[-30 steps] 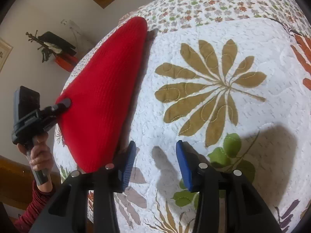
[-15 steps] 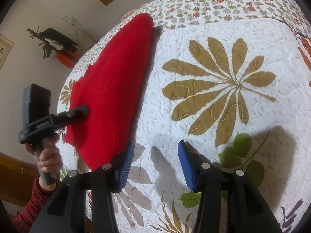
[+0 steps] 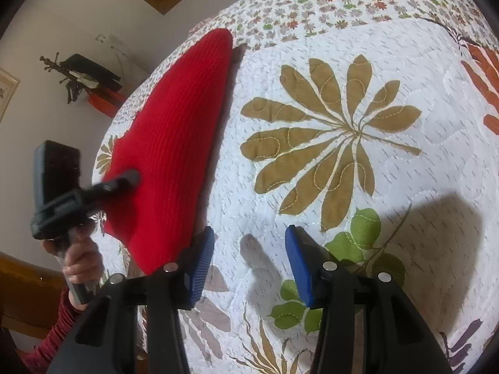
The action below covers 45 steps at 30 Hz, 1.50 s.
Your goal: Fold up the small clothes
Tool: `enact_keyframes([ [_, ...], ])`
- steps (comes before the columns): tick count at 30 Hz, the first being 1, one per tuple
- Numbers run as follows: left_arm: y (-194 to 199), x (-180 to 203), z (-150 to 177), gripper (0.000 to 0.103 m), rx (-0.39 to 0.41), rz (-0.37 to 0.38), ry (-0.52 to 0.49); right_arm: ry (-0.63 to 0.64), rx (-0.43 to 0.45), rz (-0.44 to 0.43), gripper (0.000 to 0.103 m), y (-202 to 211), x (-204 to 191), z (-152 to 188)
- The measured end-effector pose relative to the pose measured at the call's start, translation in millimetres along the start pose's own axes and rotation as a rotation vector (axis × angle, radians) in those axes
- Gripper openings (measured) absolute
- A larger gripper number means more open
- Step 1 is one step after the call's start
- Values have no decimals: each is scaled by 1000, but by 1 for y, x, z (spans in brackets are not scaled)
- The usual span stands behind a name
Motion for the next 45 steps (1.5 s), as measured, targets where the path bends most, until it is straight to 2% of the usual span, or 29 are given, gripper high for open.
enact_keyframes([
  [3, 25, 4, -6, 6, 73, 49, -2, -1, -1, 0, 49, -1, -1, 0],
  [9, 72, -8, -16, 6, 160, 52, 25, 2, 0, 1, 52, 2, 2, 1],
  [16, 131, -38, -5, 6, 237, -12, 44, 35, -8, -2, 54, -4, -16, 1],
  [20, 162, -74, 5, 6, 266, -67, 86, 66, -24, -5, 54, -12, -30, 1],
  [24, 189, -114, 13, 6, 284, -90, 123, 94, -43, -16, 54, -22, -48, 3],
  [26, 190, -122, 16, 6, 272, -107, 125, 115, -56, -31, 54, -29, -62, 4],
  [28, 177, -132, 18, 6, 223, -112, 145, 132, -69, -52, 57, -37, -74, 7],
  [31, 158, -139, 24, 7, 169, -117, 155, 151, -100, -108, 67, -51, -99, 12],
  [34, 145, -144, 32, 15, 136, -97, 169, 180, -144, -140, 71, -66, -122, 18],
  [36, 145, -146, 36, 23, 144, -110, 179, 199, -174, -148, 72, -81, -135, 23],
  [42, 155, -149, 55, 25, 150, -76, 195, 195, -213, -144, 74, -114, -147, 22],
  [43, 156, -148, 59, 25, 148, -75, 187, 194, -210, -146, 74, -116, -148, 20],
  [44, 155, -147, 62, 25, 146, -74, 179, 193, -203, -146, 65, -116, -148, 19],
  [45, 154, -143, 65, 25, 142, -76, 169, 195, -203, -148, 43, -117, -149, 19],
])
Point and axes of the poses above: each gripper's, at about its wrist camera, not at the fingertips, and y roughly against the way its jaws point, x to its right, z to its underside, the point moved 2 cm from there along -y, roughly the way its jaws point, and after that the axes turned 2 degrees about -y, right-handed, at the moved point
